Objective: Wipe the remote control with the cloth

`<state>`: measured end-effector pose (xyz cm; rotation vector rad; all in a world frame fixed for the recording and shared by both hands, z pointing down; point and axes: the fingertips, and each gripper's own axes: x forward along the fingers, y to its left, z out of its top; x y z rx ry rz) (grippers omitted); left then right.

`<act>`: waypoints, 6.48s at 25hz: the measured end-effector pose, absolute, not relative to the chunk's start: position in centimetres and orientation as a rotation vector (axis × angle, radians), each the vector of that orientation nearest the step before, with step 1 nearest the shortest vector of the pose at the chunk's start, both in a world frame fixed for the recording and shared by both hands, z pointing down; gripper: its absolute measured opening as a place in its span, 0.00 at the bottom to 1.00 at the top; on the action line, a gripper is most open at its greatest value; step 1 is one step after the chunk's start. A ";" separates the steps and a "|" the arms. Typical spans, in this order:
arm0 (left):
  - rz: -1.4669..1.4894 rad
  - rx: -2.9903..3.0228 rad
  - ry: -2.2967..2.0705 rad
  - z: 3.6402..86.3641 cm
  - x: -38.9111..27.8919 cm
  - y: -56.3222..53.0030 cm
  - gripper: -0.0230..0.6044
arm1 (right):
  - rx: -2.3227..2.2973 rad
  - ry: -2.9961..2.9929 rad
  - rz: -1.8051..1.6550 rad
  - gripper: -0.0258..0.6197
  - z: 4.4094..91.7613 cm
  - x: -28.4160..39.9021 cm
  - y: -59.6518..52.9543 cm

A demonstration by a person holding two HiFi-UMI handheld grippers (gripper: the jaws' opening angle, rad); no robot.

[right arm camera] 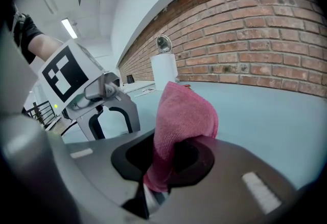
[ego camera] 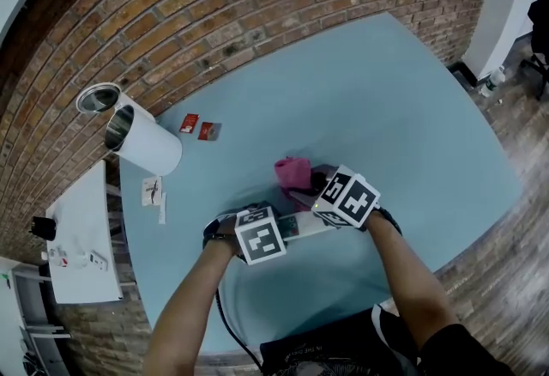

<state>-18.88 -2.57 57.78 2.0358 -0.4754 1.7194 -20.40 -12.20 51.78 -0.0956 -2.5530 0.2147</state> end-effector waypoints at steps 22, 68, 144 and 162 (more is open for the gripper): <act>1.669 2.076 -0.541 57.8 -19.2 -2.5 0.50 | 0.199 -2.562 0.306 0.14 51.2 -13.2 -15.7; -0.299 1.498 -0.490 51.1 -12.2 -4.1 0.50 | 0.774 -2.704 0.457 0.14 51.0 -7.9 -14.1; 0.294 1.885 -0.873 52.4 -13.5 -6.8 0.50 | 0.692 -2.948 0.743 0.14 45.6 -6.6 -10.8; 1.447 2.157 -0.812 56.6 -15.6 -4.7 0.51 | 0.550 -2.901 0.764 0.14 47.3 -7.2 -8.9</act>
